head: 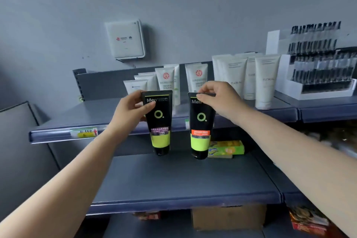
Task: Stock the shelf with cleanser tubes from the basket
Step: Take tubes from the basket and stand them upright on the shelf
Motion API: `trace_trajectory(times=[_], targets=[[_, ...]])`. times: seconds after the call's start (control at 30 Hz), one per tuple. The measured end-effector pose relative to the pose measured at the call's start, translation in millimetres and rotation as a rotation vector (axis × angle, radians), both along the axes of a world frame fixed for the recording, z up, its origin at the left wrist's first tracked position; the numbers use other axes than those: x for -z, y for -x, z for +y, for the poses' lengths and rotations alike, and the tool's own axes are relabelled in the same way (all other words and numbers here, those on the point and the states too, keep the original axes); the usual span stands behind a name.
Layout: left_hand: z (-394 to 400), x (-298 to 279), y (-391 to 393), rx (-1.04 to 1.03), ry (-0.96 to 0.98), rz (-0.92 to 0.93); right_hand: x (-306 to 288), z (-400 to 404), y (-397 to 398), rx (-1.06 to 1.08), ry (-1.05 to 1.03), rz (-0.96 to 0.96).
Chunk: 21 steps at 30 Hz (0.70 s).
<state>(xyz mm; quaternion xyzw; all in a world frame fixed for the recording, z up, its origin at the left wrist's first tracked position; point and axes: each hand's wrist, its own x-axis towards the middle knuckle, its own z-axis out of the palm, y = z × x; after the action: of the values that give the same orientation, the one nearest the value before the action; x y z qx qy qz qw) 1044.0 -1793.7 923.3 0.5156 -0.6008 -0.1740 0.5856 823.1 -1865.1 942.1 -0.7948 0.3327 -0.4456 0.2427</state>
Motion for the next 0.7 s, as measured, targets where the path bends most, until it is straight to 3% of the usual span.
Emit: trace_trajectory(times=[0.3,0.7], targets=[[31,-16,-104,-0.118,0.061,0.029,-23,6,-119,-0.152,0.055,-0.024],[33,-46,-175,-0.34,0.089,0.019,-71,-27,-228,-0.356,0.123,-0.052]])
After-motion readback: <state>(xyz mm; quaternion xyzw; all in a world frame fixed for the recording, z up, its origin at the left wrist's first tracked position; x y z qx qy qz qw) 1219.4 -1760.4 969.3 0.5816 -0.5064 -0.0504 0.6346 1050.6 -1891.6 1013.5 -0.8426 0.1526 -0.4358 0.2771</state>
